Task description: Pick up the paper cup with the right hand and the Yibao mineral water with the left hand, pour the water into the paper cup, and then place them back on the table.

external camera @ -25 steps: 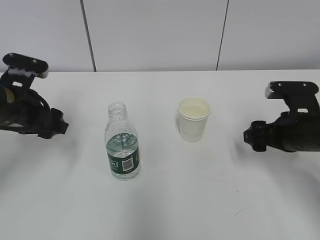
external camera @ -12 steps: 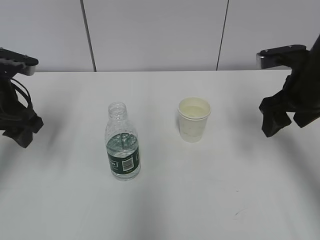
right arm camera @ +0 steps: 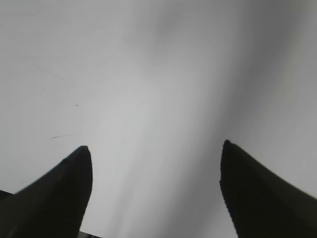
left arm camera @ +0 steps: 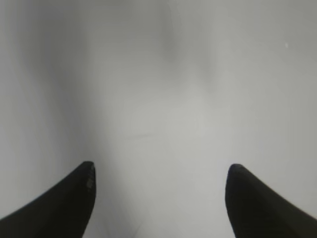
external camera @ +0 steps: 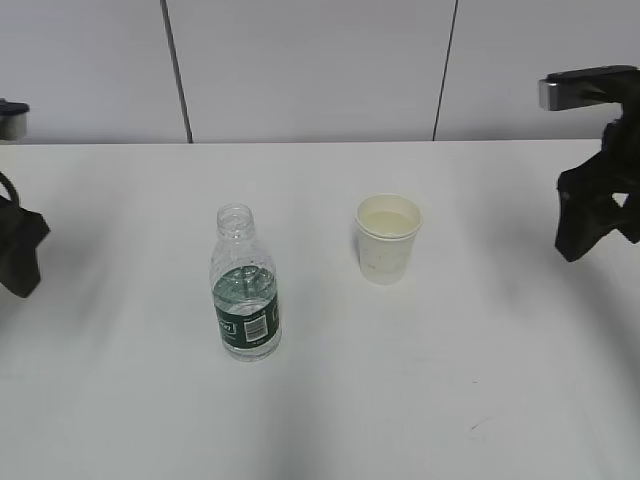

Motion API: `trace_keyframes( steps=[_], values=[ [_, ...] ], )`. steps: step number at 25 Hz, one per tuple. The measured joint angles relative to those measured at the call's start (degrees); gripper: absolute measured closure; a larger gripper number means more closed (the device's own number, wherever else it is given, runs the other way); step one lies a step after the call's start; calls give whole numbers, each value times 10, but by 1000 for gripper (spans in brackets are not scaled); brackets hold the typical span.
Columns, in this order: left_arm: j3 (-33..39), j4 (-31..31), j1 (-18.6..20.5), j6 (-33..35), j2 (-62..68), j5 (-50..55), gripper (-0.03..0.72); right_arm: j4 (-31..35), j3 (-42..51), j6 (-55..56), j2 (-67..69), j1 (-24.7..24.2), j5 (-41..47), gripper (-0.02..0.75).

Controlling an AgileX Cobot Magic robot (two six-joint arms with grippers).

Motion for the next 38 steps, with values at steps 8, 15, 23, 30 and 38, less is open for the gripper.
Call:
trace_keyframes(
  steps=[8,15,23,30,38],
  values=[
    [0,0,89,6,-51,35,189,-4,0,-5,-1,-81,1,143],
    [23,-38,95,7,-100,54,189,22,18,4,-21,-84,1,143],
    [160,-55,95,7,-298,69,189,25,193,4,-243,-84,2,144],
    [228,-63,95,7,-522,109,189,12,313,8,-509,-84,15,144],
    [239,-64,91,7,-708,108,189,12,367,10,-728,-84,24,144]
  ],
)
